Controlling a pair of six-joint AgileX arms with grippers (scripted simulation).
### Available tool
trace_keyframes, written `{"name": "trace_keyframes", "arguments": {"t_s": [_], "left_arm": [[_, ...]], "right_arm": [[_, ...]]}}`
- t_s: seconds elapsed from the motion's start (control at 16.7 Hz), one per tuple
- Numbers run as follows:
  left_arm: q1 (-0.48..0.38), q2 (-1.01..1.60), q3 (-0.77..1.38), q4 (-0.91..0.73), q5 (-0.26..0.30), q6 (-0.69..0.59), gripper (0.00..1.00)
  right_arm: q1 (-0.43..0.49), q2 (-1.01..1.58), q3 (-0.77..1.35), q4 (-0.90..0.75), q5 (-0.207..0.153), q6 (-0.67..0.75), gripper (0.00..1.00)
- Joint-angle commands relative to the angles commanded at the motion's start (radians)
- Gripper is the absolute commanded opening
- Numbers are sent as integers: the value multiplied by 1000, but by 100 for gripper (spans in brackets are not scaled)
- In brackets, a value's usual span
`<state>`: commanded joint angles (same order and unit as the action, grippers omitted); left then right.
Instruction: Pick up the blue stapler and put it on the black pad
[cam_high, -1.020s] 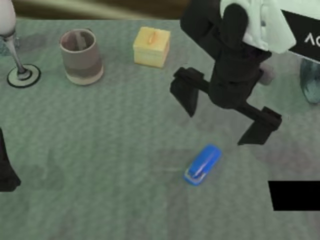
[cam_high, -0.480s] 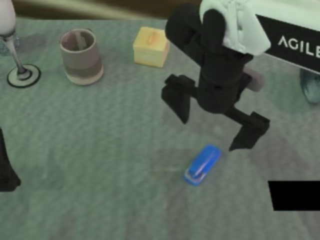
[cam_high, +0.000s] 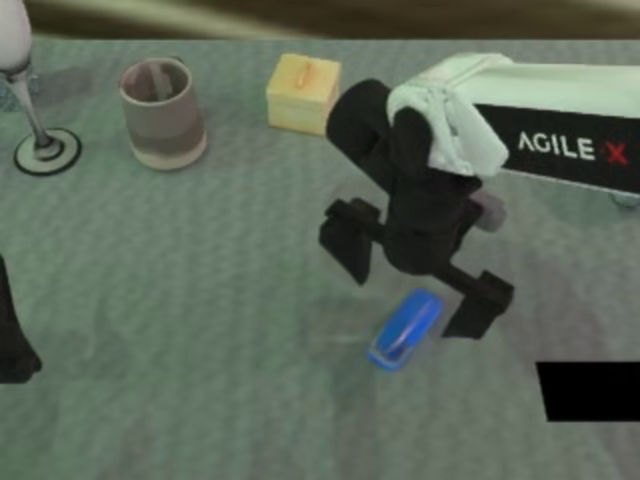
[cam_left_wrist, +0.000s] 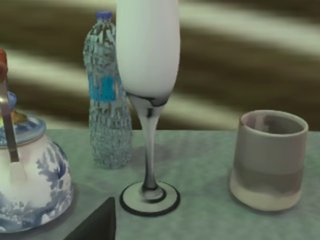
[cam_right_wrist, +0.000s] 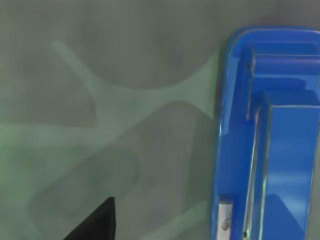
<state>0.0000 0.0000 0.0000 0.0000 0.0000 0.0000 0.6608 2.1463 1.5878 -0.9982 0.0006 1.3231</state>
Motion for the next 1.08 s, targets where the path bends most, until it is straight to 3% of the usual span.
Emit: {"name": "trace_keyframes", "arguments": {"t_s": [0.42,1.08], "left_arm": [[0,0,0,0,0,0,100],[0,0,0,0,0,0,100]], "right_arm": [[3,32,-72,97,0,4,100],[3,32,-72,97,0,4,17]]}}
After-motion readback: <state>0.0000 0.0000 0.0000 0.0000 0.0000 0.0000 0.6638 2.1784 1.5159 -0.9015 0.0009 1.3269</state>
